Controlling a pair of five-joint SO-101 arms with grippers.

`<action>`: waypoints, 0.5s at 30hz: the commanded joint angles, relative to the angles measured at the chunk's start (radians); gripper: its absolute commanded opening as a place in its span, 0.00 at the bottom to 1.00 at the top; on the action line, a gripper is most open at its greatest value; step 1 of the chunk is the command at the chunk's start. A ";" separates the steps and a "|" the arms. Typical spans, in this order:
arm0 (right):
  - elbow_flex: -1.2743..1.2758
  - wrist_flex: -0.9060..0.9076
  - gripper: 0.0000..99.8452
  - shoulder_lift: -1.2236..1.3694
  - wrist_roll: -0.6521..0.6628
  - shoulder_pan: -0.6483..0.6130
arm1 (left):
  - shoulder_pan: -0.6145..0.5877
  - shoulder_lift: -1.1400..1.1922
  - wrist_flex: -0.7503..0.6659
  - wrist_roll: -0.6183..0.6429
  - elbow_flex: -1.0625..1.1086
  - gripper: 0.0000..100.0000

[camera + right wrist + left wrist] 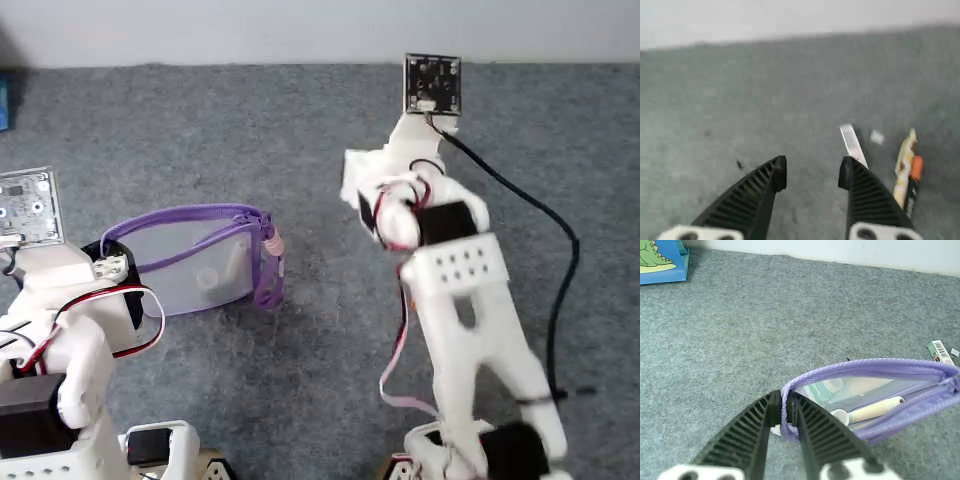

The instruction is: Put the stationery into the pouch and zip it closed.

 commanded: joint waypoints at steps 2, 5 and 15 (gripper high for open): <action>-0.141 0.008 0.19 0.156 -0.014 0.058 | 0.008 0.028 -0.009 -0.006 0.021 0.01; -0.249 0.070 0.19 0.292 0.002 0.070 | 0.008 0.026 -0.009 -0.008 0.021 0.01; -0.801 0.372 0.19 0.814 0.080 0.082 | 0.008 0.028 -0.044 -0.008 0.022 0.01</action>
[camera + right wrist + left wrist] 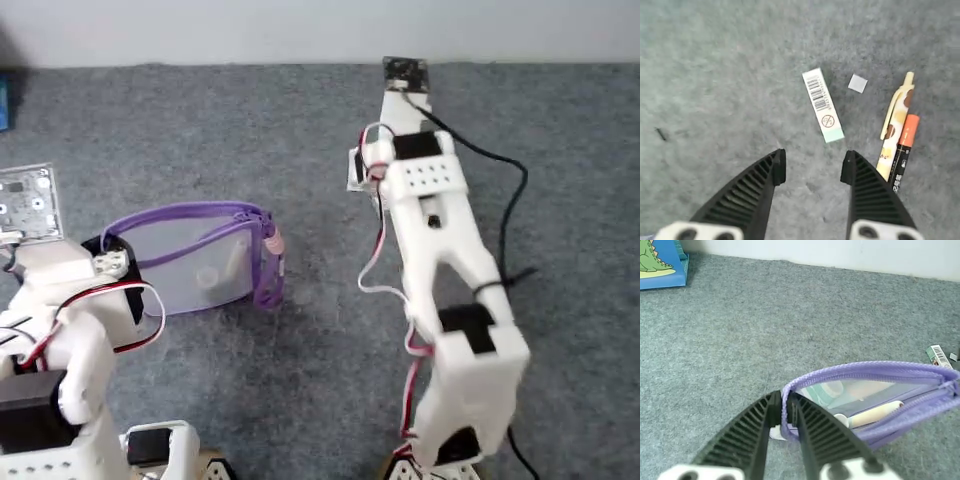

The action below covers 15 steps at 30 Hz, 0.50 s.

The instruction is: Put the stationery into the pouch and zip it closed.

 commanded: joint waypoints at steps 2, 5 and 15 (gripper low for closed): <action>-0.321 0.110 0.19 0.193 0.066 0.024 | 0.008 0.028 -0.009 -0.008 0.015 0.01; -0.496 0.156 0.19 0.329 0.107 0.028 | 0.008 0.026 -0.009 -0.008 0.015 0.01; -0.956 0.282 0.19 0.682 0.261 0.038 | 0.008 0.026 -0.006 -0.008 0.015 0.01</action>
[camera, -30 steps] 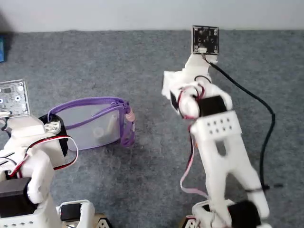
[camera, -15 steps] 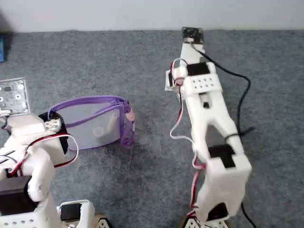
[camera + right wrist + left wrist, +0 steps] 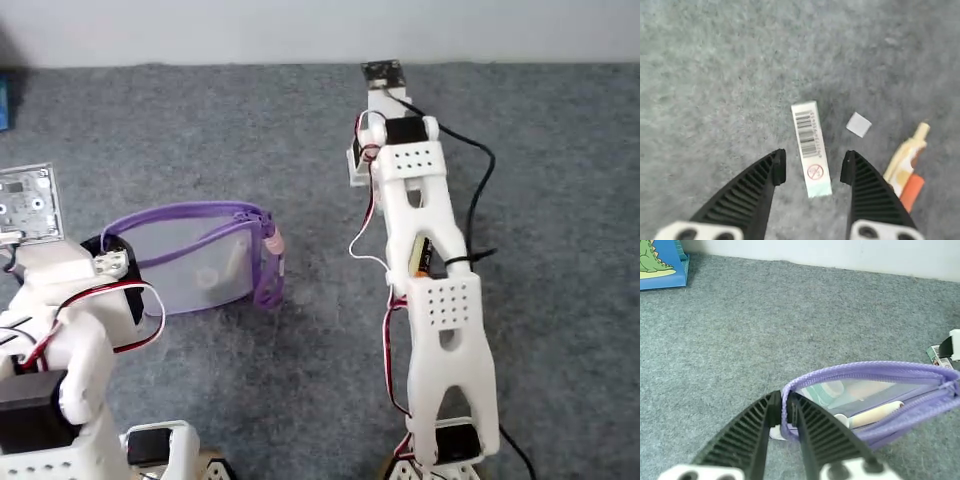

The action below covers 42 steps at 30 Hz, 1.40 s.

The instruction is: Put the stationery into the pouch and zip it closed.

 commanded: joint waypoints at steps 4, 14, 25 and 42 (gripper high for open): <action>-0.224 0.062 0.19 0.125 0.075 0.012 | 0.008 0.026 -0.002 -0.008 0.012 0.01; -0.259 0.056 0.01 0.196 0.104 0.005 | 0.008 0.026 0.000 -0.008 0.012 0.01; -0.318 0.245 0.01 0.051 0.094 -0.021 | 0.009 0.026 0.000 -0.008 0.012 0.01; 0.072 0.340 0.01 -0.702 0.041 -0.096 | 0.012 0.031 0.000 -0.008 0.012 0.01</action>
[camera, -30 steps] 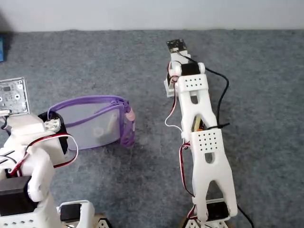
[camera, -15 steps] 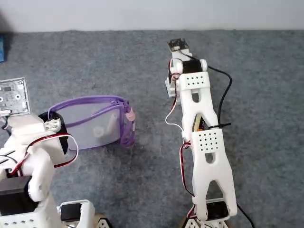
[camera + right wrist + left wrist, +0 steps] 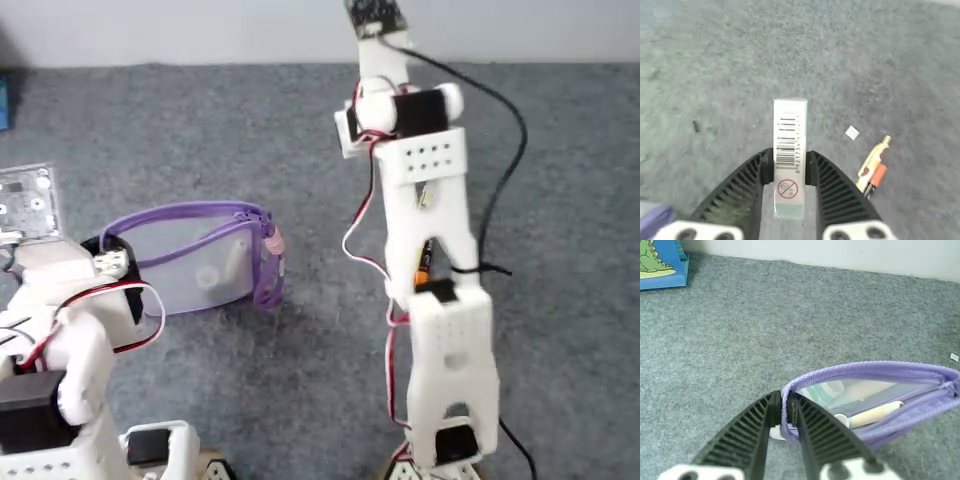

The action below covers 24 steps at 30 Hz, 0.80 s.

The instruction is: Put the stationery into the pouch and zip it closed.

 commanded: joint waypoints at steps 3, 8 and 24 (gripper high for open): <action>0.341 0.041 0.01 -0.470 -0.009 -0.051 | 0.011 0.029 0.000 -0.008 0.012 0.01; 0.555 0.042 0.01 -0.766 -0.021 -0.127 | 0.009 0.031 0.000 -0.008 0.012 0.01; 1.036 -0.455 0.01 -1.132 -0.288 -0.481 | 0.011 0.026 -0.006 -0.008 0.062 0.01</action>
